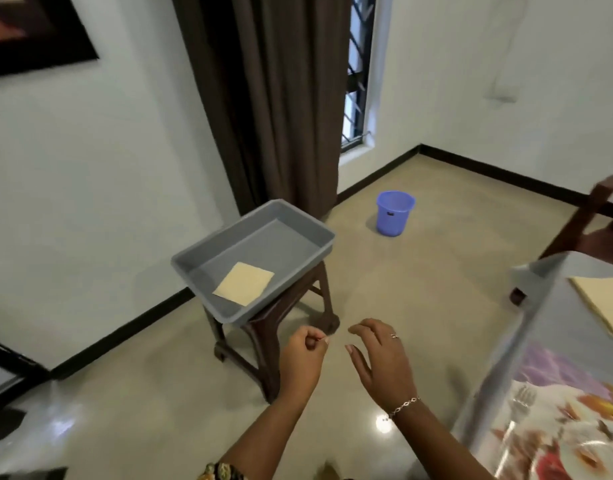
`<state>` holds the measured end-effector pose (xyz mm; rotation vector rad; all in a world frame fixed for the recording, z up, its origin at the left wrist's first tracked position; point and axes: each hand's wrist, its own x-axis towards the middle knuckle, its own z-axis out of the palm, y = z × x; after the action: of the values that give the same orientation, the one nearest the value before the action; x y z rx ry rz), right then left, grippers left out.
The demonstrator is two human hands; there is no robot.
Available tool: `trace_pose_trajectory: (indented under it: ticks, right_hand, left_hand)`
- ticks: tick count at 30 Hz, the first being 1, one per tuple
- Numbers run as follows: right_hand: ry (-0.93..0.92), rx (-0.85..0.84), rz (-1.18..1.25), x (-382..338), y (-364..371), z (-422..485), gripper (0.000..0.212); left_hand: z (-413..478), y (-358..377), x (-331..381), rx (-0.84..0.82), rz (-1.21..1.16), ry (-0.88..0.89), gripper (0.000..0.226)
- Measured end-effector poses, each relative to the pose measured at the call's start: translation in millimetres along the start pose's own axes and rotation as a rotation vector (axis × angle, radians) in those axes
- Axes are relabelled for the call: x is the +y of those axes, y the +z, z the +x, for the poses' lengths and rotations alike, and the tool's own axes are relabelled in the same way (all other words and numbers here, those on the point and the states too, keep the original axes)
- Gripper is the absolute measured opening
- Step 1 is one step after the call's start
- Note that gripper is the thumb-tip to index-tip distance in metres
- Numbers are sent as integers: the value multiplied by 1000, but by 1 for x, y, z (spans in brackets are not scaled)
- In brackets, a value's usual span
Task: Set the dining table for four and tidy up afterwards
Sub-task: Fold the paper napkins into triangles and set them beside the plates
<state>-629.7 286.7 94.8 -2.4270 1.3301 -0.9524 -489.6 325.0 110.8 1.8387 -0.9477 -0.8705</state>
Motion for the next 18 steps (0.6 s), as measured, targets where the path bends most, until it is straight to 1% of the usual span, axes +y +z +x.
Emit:
trace_pose_trajectory:
  ticks: [5, 9, 11, 15, 16, 18]
  right_hand:
    - [48, -151, 18, -5, 47, 55, 28]
    - [109, -265, 59, -2, 90, 114, 37]
    - [137, -305, 88, -7, 107, 140, 41]
    - [158, -391, 159, -19, 143, 186, 52]
    - [174, -426, 165, -20, 154, 196, 47]
    - [225, -484, 185, -21, 179, 216, 29]
  left_hand:
    - [70, -34, -12, 28, 9, -74, 13]
    - [136, -61, -19, 24, -15, -186, 16]
    - [165, -79, -24, 26, -70, -254, 15]
    - [217, -119, -43, 50, -112, -355, 4]
    - [231, -128, -51, 60, -113, -382, 5]
    - [257, -145, -67, 67, -114, -425, 6]
